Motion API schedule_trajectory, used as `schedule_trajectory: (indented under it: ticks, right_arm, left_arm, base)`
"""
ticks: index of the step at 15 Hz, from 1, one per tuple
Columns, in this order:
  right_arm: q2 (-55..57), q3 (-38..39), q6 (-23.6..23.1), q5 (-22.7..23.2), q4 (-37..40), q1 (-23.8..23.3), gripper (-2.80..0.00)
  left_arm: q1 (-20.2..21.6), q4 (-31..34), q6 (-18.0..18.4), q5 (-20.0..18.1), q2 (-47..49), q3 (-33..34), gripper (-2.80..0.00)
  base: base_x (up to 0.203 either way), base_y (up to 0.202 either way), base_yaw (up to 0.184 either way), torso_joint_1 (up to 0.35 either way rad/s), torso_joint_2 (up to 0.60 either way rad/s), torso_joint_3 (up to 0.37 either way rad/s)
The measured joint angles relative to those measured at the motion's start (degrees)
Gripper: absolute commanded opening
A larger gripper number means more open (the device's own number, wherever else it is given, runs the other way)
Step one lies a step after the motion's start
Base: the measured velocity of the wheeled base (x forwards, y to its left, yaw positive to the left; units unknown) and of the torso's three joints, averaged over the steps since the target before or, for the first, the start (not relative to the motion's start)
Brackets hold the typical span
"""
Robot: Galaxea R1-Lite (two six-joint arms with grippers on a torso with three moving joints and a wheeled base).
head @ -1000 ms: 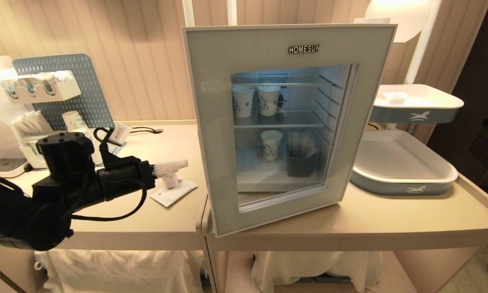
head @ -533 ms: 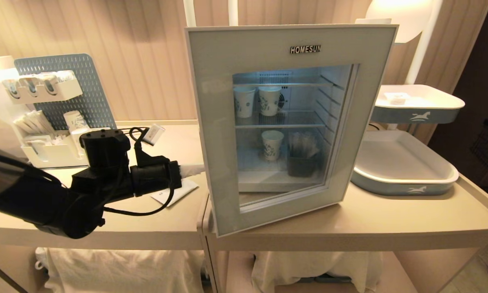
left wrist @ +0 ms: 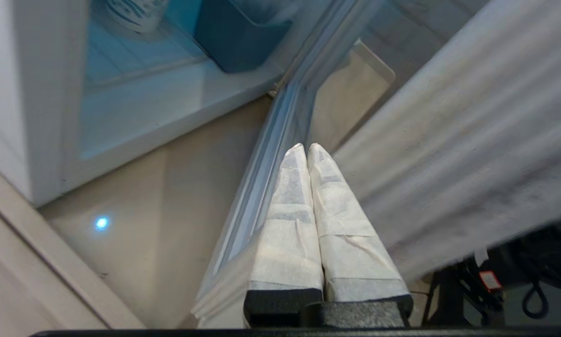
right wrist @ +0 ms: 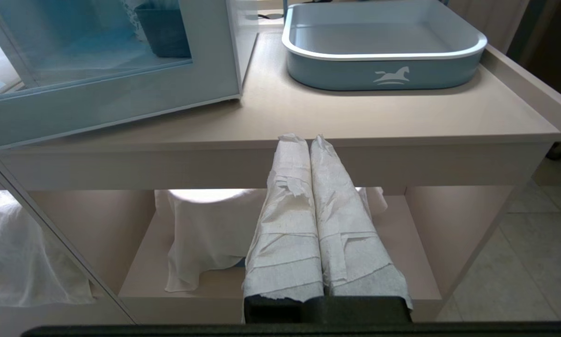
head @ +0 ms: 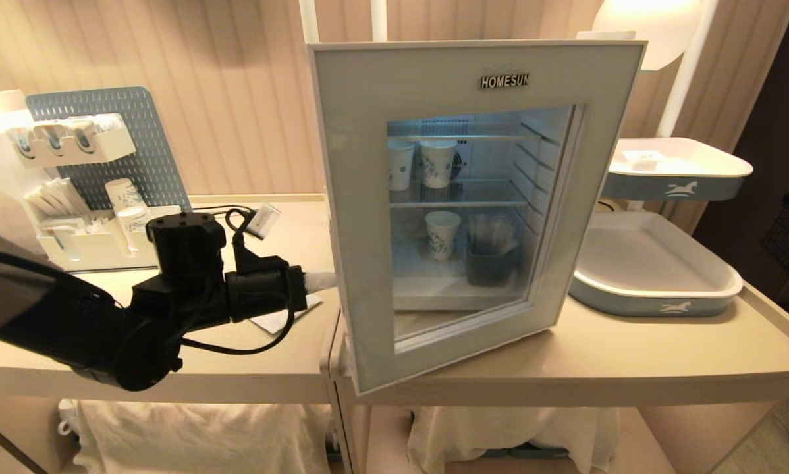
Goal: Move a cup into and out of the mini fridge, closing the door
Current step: Open the freezer door
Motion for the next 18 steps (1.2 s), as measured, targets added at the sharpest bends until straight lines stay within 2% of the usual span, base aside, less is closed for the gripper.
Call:
schedule_trajectory:
  ticks: [4, 8, 10, 12, 15, 17, 18]
  right_arm:
    - [0.00, 0.00, 0.00, 0.00, -0.05, 0.09, -2.80]
    - [0.00, 0.00, -0.02, 0.00, -0.02, 0.09, -2.80]
    - [0.00, 0.00, -0.02, 0.00, -0.02, 0.00, -2.80]
    - [0.00, 0.00, -0.02, 0.00, 0.00, 0.09, -2.80]
    - [0.00, 0.00, -0.01, 0.00, -0.02, 0.03, -2.80]
    - [0.00, 0.00, -0.02, 0.00, -0.02, 0.09, -2.80]
    - [0.00, 0.00, -0.02, 0.00, -0.02, 0.09, -2.80]
  left_arm:
    - [-4.04, 0.09, 0.22, -0.57, -3.61, 3.83, -2.80]
    - [-10.85, 0.36, 0.22, -0.44, -8.47, 7.23, -2.80]
    - [-11.61, 0.50, 0.07, -0.13, -9.10, 7.50, -2.80]
    - [-9.16, 0.53, 0.00, 0.85, -9.09, 7.80, -2.80]
    - [-4.39, 1.90, 0.02, 5.42, -12.78, 9.84, -2.80]
    - [-0.65, 7.07, 0.37, 8.43, -19.67, 10.09, -2.80]
    - [1.55, 12.09, 0.89, 10.11, -24.70, 8.76, -2.80]
  base:
    - [0.000, 0.000, 0.000, 0.000, 0.00, 0.000]
    - [0.000, 0.000, 0.000, 0.000, 0.00, 0.000]
    - [0.000, 0.000, 0.000, 0.000, 0.00, 0.000]
    - [0.000, 0.000, 0.000, 0.000, 0.00, 0.000]
    - [0.000, 0.000, 0.000, 0.000, 0.00, 0.000]
    - [0.000, 0.000, 0.000, 0.000, 0.00, 0.000]
    - [0.000, 0.000, 0.000, 0.000, 0.00, 0.000]
